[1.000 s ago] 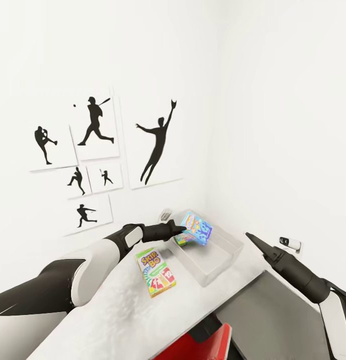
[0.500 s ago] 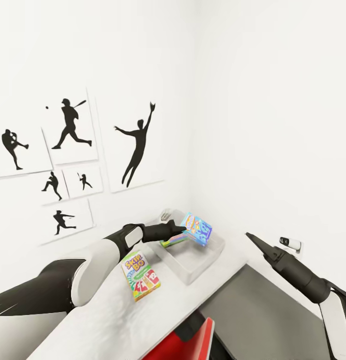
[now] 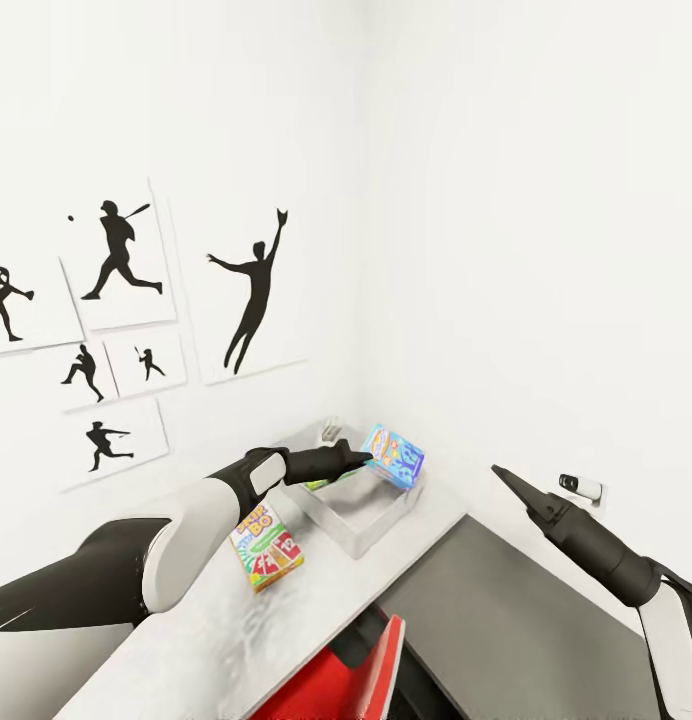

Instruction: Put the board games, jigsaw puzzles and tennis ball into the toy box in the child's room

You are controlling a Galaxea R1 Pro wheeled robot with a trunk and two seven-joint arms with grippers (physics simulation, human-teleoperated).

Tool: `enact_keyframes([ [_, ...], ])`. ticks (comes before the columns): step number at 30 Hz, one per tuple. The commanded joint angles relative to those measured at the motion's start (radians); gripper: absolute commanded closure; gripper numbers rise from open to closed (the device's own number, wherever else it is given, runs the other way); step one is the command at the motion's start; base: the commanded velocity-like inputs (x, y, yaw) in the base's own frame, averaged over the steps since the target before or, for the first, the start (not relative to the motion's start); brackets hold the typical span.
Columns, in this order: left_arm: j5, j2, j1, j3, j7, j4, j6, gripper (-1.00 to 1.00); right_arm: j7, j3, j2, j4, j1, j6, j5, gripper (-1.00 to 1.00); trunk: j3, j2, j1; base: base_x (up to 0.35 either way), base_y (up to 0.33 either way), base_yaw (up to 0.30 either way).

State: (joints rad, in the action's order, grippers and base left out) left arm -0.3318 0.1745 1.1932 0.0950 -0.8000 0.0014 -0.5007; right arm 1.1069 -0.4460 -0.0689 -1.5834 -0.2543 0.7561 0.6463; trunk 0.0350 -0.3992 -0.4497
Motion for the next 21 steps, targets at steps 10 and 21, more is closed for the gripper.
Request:
enact_keyframes([
  [10,0.0,0.0,0.0,0.009,0.001,0.0,-0.008,1.0,0.001,-0.001,0.0,0.0,0.0,0.006,0.004,-1.0,0.002,-0.001,0.0,-0.024,-0.15,-0.101],
  [21,0.0,0.0,0.0,0.009,0.001,-0.002,-0.007,1.0,0.001,-0.002,0.0,0.0,0.0,0.006,0.004,-1.0,0.007,-0.001,0.0,0.051,0.008,-0.179],
])
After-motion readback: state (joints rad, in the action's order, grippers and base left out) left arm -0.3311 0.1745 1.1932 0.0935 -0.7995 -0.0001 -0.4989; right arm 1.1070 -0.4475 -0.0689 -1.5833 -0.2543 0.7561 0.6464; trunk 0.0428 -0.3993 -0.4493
